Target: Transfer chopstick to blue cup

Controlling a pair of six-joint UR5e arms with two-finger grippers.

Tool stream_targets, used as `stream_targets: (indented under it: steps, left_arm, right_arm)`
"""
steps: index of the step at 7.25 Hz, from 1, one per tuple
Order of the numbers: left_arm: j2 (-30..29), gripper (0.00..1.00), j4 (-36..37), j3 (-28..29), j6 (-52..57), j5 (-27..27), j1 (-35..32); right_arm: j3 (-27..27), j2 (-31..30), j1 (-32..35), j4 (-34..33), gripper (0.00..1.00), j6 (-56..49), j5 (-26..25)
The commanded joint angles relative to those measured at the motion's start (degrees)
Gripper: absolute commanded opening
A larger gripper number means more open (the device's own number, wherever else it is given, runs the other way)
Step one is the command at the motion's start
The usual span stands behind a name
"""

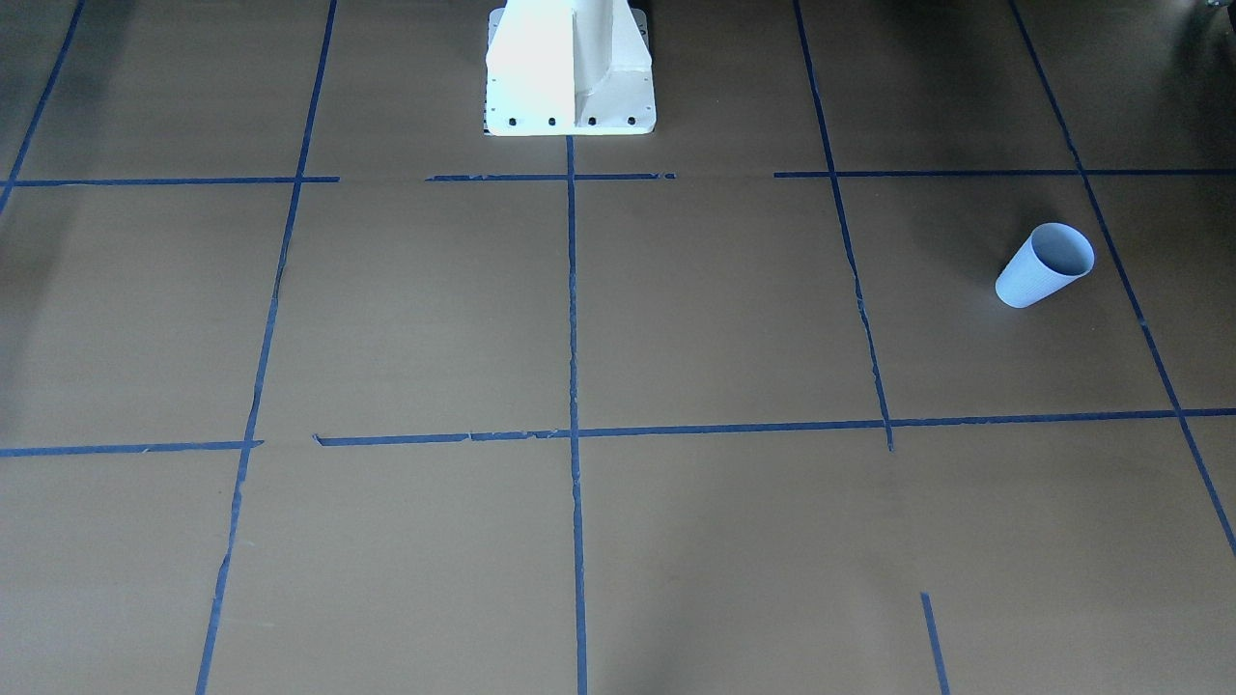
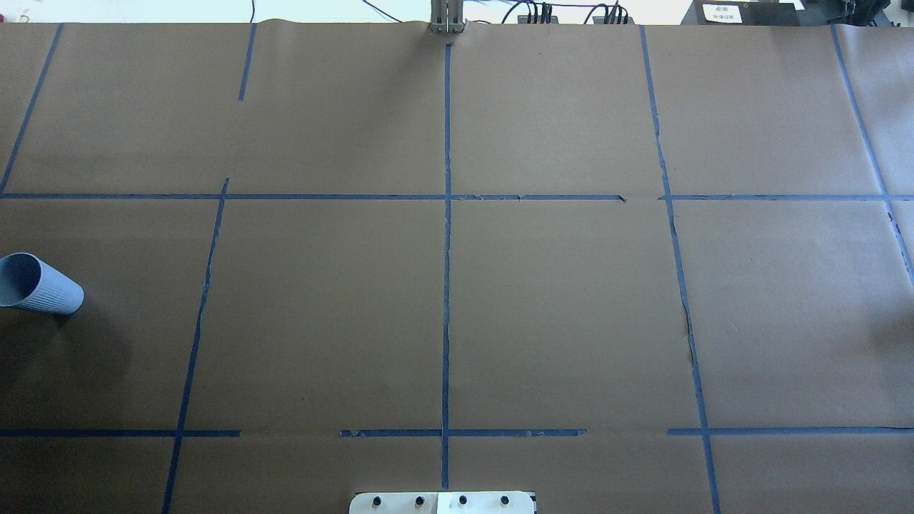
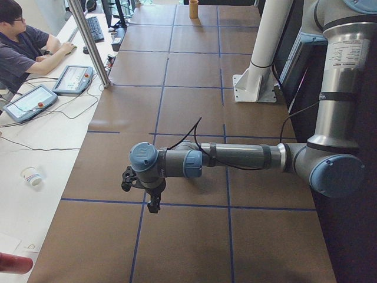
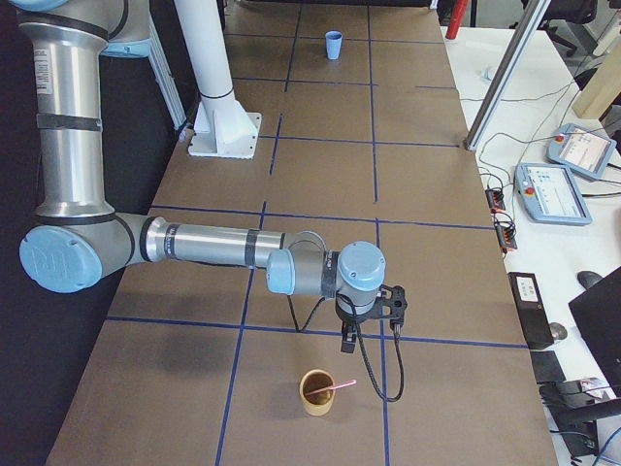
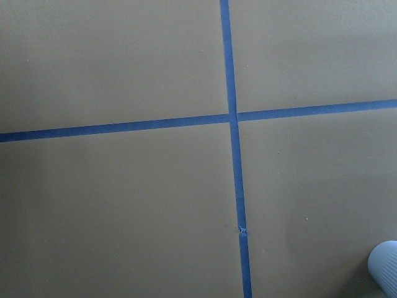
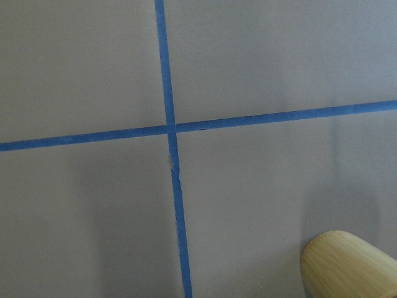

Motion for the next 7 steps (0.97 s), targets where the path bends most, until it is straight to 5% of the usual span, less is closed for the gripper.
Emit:
stream_targets:
  steps: [1, 4, 7]
  left_arm:
    - [-0.1, 1.0, -0.2, -0.1, 0.0, -0.1, 0.0]
    - [1.1, 1.0, -0.1, -6.2, -0.5, 0.2, 0.1]
    - [4.5, 1.0, -0.3, -16.7, -16.9, -0.3, 6.9]
  right_arm:
    - [0.1, 0.1, 0.0, 0.0, 1.0, 0.0, 0.0]
    - [0.3, 0.4, 0.0, 0.0, 1.0, 0.1, 0.0]
    - [0.6, 0.5, 0.0, 0.0, 1.0, 0.1, 0.0]
